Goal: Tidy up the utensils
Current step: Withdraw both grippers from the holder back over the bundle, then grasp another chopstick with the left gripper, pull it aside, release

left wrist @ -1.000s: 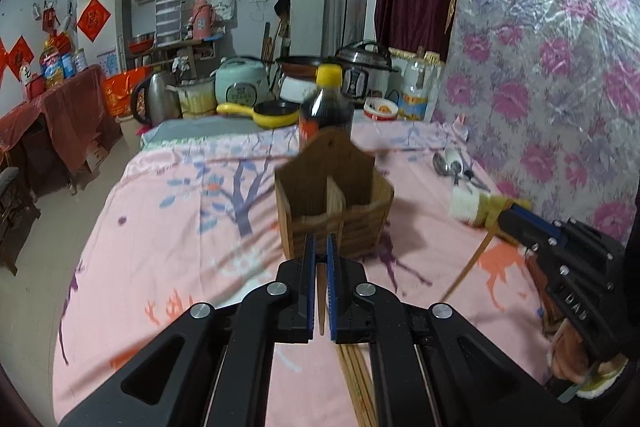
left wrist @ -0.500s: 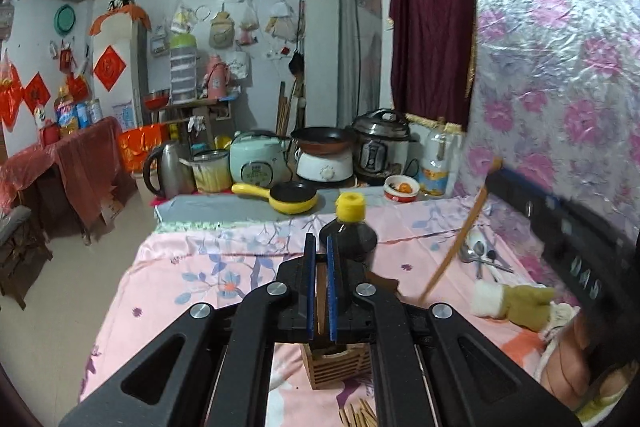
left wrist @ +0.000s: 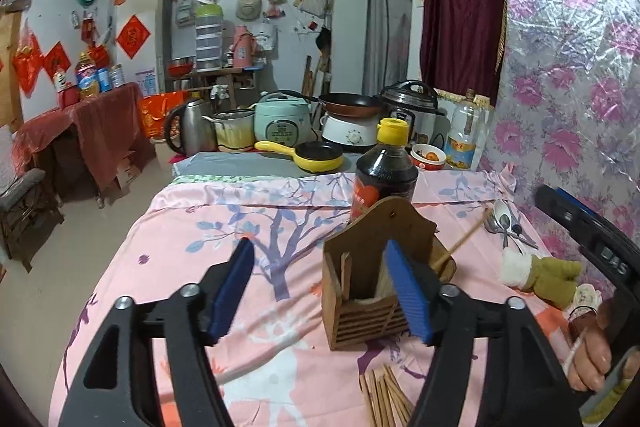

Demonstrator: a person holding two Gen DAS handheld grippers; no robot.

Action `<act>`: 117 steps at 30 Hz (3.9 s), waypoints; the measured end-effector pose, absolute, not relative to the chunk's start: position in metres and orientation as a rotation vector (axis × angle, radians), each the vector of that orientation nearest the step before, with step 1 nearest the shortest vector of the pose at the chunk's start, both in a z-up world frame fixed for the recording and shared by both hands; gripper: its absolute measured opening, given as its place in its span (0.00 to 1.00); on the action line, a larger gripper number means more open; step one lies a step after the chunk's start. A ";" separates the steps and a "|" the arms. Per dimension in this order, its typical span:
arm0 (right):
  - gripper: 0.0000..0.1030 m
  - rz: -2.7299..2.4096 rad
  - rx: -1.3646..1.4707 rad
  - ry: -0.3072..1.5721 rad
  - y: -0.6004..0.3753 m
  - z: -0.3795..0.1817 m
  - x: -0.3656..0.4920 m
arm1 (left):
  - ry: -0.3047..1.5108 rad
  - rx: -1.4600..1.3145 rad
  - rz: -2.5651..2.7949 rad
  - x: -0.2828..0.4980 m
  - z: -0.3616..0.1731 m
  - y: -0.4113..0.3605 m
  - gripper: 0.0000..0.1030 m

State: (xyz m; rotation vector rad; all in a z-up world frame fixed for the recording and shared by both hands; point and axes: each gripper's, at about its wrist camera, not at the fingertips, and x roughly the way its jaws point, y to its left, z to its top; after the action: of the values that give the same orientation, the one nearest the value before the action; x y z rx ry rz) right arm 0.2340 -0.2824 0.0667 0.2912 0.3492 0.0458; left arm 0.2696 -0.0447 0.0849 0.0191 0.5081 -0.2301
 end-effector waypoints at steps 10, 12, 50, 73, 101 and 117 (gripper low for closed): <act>0.94 0.017 0.336 0.363 -0.274 0.023 0.136 | 0.557 -0.022 -0.134 0.188 0.038 -0.017 0.90; 0.94 0.019 0.318 0.394 -0.268 0.006 0.116 | 0.585 0.006 -0.108 0.165 0.015 -0.017 0.90; 0.94 -0.090 0.244 0.686 -0.260 -0.120 0.082 | 0.824 0.163 -0.257 0.091 -0.133 -0.041 0.93; 0.94 -0.093 0.251 0.701 -0.261 -0.124 0.083 | 0.771 0.191 -0.319 0.095 -0.130 -0.060 0.08; 0.93 -0.016 0.172 0.644 -0.240 -0.117 0.075 | 0.782 0.080 -0.216 0.106 -0.132 -0.022 0.79; 0.43 0.174 0.119 0.712 -0.216 -0.126 0.078 | 0.786 0.077 -0.193 0.109 -0.136 -0.019 0.90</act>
State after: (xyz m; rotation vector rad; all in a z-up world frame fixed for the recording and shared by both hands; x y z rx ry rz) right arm 0.0781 -0.2157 -0.1260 0.1192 0.7120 0.1738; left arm 0.1085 -0.0192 -0.1363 0.0773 0.7856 -0.1926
